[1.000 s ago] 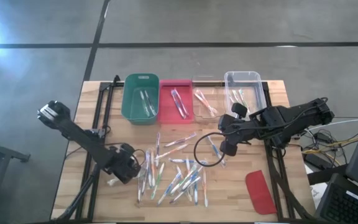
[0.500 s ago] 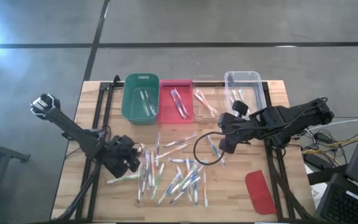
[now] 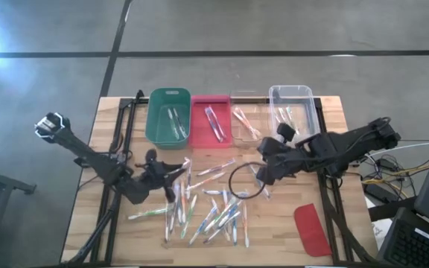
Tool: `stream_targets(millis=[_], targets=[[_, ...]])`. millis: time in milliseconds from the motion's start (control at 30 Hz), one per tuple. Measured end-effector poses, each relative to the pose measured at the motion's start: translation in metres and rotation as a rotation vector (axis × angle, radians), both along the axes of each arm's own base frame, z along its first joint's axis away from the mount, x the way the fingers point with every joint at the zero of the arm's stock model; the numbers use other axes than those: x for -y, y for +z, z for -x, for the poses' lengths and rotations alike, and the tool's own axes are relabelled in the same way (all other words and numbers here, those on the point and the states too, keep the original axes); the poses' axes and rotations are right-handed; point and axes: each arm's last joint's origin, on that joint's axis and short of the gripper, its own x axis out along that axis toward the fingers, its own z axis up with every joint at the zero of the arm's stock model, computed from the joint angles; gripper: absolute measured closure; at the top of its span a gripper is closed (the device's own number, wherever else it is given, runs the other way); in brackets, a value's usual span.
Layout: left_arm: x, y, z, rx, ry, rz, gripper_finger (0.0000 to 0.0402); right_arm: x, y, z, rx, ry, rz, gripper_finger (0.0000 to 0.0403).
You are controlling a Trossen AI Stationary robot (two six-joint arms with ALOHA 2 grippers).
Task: Pick & Place Toothbrushes
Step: Put the orange toothbrush into the transparent bin
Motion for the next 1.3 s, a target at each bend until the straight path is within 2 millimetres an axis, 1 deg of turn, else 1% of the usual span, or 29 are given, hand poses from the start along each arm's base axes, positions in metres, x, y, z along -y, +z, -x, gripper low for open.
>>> stream_targets(millis=[167,300,400,500,633,733,800,900,1067,1167,1300], targets=[[-0.007,0.012,-0.016,0.057,-0.027,-0.083,0.0346,-0.013,-0.026,-0.008,0.05,0.034,0.085,0.0394],[-0.016,0.016,-0.032,0.098,-0.141,-0.087,0.0345,-0.021,-0.05,-0.013,0.075,0.057,0.087,0.0394],[-0.023,0.014,-0.045,0.124,-0.218,-0.077,0.0347,-0.029,-0.069,-0.012,0.085,0.084,0.081,0.0394],[-0.03,0.008,-0.06,0.15,-0.257,-0.071,0.035,-0.041,-0.086,-0.011,0.135,0.118,0.074,0.0394],[-0.036,0.001,-0.078,0.205,-0.34,-0.095,0.0359,-0.06,-0.105,-0.008,0.255,0.166,0.072,0.0394],[-0.037,-0.001,-0.087,0.271,-0.459,-0.125,0.0372,-0.068,-0.117,-0.008,0.333,0.212,0.06,0.0394],[-0.036,-0.001,-0.091,0.318,-0.528,-0.127,0.0376,-0.069,-0.122,-0.008,0.374,0.231,0.053,0.0394],[-0.034,-0.003,-0.097,0.352,-0.572,-0.137,0.037,-0.069,-0.129,-0.007,0.427,0.236,0.042,0.0394],[-0.032,-0.009,-0.105,0.364,-0.577,-0.178,0.0357,-0.068,-0.135,-0.007,0.542,0.245,0.023,0.0394],[-0.03,-0.01,-0.109,0.37,-0.577,-0.191,0.0365,-0.068,-0.136,-0.007,0.597,0.256,0.026,0.0394],[-0.029,-0.004,-0.112,0.386,-0.589,-0.219,0.0373,-0.068,-0.137,-0.006,0.613,0.287,0.021,0.0389]])
